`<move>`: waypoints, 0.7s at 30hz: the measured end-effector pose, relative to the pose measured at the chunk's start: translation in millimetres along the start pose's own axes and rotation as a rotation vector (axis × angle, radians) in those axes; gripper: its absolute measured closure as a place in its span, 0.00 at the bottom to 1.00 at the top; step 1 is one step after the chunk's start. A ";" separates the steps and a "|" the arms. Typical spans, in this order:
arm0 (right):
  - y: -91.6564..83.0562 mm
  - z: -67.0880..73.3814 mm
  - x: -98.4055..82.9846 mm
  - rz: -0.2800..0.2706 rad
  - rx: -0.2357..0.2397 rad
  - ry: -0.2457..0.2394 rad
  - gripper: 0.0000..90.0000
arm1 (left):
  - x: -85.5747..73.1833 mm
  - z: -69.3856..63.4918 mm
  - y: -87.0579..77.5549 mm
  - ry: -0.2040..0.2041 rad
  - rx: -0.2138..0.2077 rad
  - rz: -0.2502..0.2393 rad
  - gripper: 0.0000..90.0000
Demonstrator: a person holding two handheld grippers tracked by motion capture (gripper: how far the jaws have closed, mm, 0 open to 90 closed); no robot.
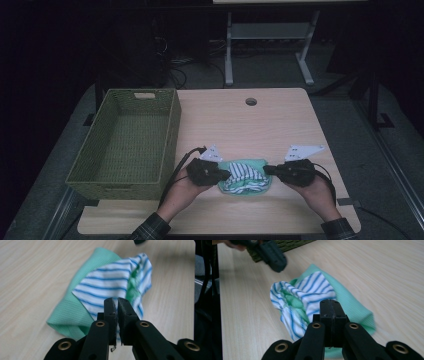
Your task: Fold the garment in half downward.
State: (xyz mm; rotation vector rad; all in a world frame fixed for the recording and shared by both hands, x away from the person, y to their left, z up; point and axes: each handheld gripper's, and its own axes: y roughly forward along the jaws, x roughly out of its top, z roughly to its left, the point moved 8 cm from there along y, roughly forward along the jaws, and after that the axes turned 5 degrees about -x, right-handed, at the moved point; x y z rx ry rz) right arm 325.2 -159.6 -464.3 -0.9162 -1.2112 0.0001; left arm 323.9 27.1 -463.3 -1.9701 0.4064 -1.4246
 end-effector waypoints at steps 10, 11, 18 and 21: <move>23.4 11.3 -20.9 0.098 0.038 -0.007 1.00 | -7.2 -5.0 28.2 -0.005 -0.040 0.060 0.94; 24.6 11.1 -24.2 0.109 0.039 -0.005 1.00 | -8.3 -5.4 30.5 -0.004 -0.041 0.065 0.94; 29.9 12.1 -39.6 0.147 0.060 0.013 1.00 | -20.6 -4.9 41.8 0.004 -0.036 0.129 0.94; 32.7 14.8 -44.5 0.162 0.071 0.011 1.00 | -26.3 -4.3 45.1 0.033 -0.019 0.174 0.94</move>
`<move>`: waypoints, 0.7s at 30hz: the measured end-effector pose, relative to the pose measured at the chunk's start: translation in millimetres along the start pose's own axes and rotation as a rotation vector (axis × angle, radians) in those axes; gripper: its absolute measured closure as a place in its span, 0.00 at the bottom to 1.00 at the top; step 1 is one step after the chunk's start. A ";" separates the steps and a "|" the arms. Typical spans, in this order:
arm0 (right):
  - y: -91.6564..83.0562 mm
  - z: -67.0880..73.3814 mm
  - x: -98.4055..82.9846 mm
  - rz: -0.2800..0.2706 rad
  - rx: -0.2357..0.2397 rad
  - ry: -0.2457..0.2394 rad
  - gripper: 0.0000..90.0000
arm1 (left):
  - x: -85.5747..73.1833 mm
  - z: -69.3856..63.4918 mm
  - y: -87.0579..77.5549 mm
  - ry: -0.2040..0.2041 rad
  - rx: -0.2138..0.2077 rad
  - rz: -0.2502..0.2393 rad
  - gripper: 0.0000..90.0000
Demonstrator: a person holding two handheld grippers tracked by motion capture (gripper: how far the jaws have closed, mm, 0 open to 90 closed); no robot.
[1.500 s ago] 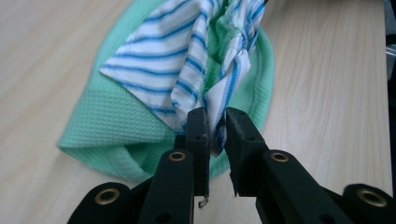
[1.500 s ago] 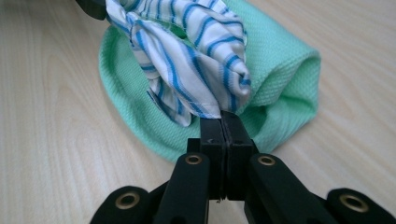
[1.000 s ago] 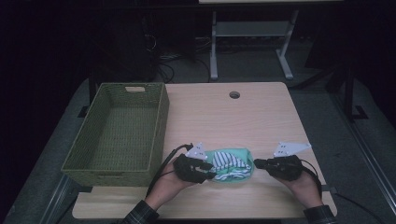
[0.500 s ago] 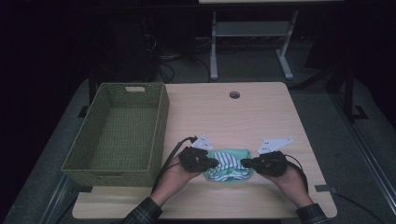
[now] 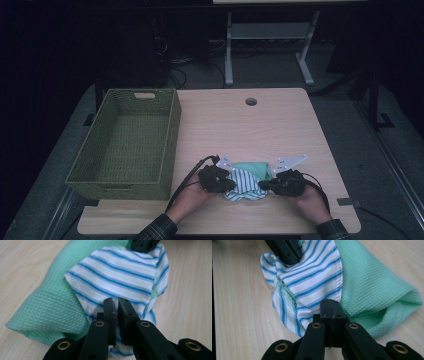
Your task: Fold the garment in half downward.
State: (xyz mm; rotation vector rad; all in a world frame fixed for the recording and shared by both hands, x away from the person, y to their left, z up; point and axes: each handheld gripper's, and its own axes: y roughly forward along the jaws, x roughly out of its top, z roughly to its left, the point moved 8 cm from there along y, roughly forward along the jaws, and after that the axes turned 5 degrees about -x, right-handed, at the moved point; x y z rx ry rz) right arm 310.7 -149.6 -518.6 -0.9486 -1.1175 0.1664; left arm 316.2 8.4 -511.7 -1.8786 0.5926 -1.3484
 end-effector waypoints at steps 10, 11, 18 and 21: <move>1.1 4.4 -1.9 0.002 0.004 -0.013 1.00 | -3.2 1.8 -1.5 -0.003 0.007 0.008 0.93; -0.7 3.8 0.2 -0.009 0.004 -0.011 1.00 | 0.2 2.3 -6.2 -0.006 0.011 -0.006 0.93; -9.5 -12.2 22.5 -0.080 -0.030 -0.006 1.00 | 18.8 17.6 -32.7 -0.002 0.063 -0.073 0.93; -7.2 -20.4 29.3 -0.083 -0.054 -0.001 1.00 | 26.4 28.9 -39.2 -0.018 0.090 -0.102 0.93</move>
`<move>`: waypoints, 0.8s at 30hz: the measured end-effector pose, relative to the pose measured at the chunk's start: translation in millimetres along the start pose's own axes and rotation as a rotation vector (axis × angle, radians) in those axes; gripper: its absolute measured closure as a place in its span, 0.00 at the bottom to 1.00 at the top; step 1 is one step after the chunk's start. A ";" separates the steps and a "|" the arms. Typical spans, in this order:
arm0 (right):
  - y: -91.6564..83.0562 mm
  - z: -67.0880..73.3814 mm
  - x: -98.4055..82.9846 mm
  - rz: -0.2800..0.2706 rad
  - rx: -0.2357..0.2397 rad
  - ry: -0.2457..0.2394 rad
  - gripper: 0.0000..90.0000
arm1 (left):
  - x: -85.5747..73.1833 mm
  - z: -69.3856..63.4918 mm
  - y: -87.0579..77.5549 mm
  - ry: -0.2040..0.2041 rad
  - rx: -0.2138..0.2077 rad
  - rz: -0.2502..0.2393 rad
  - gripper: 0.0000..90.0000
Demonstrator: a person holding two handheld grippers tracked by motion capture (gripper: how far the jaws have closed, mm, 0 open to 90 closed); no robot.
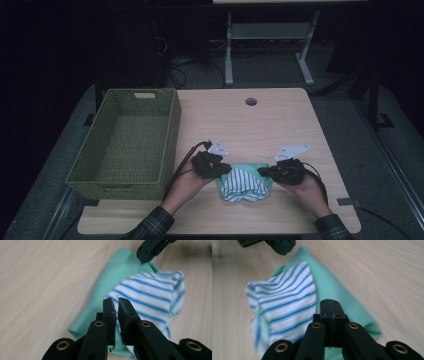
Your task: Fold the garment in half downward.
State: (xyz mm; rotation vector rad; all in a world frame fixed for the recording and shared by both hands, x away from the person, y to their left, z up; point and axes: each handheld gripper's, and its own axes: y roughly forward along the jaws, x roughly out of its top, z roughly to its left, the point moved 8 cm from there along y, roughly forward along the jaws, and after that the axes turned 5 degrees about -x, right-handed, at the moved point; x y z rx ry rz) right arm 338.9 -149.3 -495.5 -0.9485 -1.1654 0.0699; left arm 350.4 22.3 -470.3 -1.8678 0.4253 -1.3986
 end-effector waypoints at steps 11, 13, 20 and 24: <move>32.4 -19.4 -6.1 0.086 -0.030 0.017 1.00 | -10.8 23.0 29.2 -0.031 0.060 0.087 0.94; 34.1 -18.6 -7.7 0.088 -0.022 0.017 1.00 | -13.8 25.1 33.2 -0.032 0.070 0.099 0.94; 33.9 -18.4 -9.9 0.094 -0.033 0.006 1.00 | -21.3 28.8 40.4 -0.044 0.075 0.126 0.98; 32.2 -18.2 -11.3 0.100 -0.033 0.012 1.00 | -23.1 31.9 38.5 -0.052 0.071 0.125 0.99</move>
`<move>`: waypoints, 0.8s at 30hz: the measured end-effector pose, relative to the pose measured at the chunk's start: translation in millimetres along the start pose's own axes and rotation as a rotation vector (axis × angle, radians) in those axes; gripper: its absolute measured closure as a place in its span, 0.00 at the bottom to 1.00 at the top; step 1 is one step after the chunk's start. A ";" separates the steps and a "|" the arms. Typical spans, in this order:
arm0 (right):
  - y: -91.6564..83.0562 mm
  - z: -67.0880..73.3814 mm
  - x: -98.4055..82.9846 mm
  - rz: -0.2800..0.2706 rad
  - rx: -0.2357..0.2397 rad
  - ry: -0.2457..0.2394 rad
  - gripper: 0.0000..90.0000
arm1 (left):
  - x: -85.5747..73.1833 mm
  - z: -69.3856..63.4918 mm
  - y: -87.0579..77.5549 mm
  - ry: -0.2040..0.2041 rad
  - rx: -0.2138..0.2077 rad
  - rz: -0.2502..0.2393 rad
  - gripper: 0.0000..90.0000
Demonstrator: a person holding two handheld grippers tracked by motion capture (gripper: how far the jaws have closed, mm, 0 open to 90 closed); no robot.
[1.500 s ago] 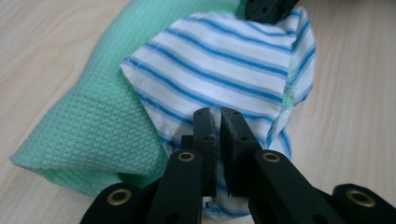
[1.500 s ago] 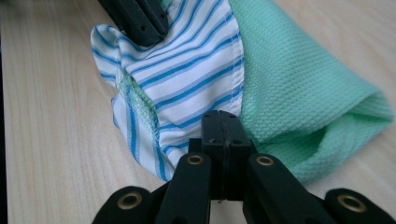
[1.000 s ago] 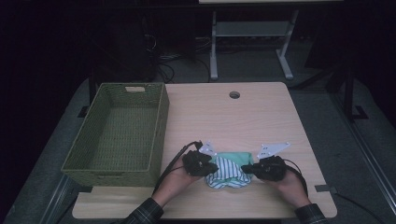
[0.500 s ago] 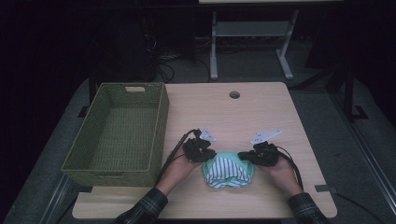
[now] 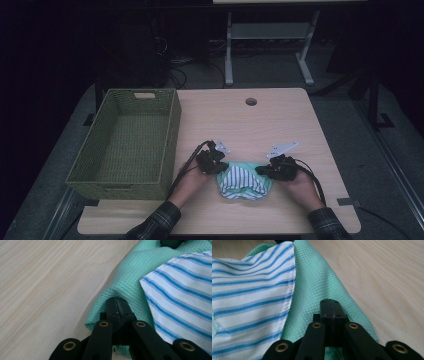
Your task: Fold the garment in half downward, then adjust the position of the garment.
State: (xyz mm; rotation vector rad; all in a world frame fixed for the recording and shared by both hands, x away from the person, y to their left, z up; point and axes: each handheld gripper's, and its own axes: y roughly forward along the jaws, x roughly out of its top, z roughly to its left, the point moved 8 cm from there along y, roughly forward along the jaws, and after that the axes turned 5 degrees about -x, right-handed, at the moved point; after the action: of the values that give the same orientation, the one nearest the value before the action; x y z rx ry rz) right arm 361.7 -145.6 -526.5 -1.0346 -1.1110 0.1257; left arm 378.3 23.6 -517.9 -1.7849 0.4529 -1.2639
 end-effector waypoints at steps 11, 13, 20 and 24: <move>-8.4 -1.1 11.1 -0.051 0.008 0.017 1.00 | 9.1 -2.3 -10.5 -0.003 -0.018 -0.057 0.98; -10.4 -2.8 15.1 -0.059 0.010 0.023 1.00 | 13.7 -7.9 -18.3 -0.019 -0.046 -0.101 0.99; -6.1 -13.0 30.8 -0.080 0.002 0.021 1.00 | 19.4 -31.3 -34.0 -0.013 -0.115 -0.180 0.99; -0.3 -19.0 39.8 -0.092 0.003 0.030 1.00 | 18.3 -43.4 -34.7 -0.003 -0.138 -0.190 0.99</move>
State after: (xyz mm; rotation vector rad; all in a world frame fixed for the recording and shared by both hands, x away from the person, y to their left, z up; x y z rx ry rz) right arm 395.8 -135.5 -500.4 -0.9777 -1.1289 0.0384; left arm 341.0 10.4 -474.9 -1.9837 0.3840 -1.3884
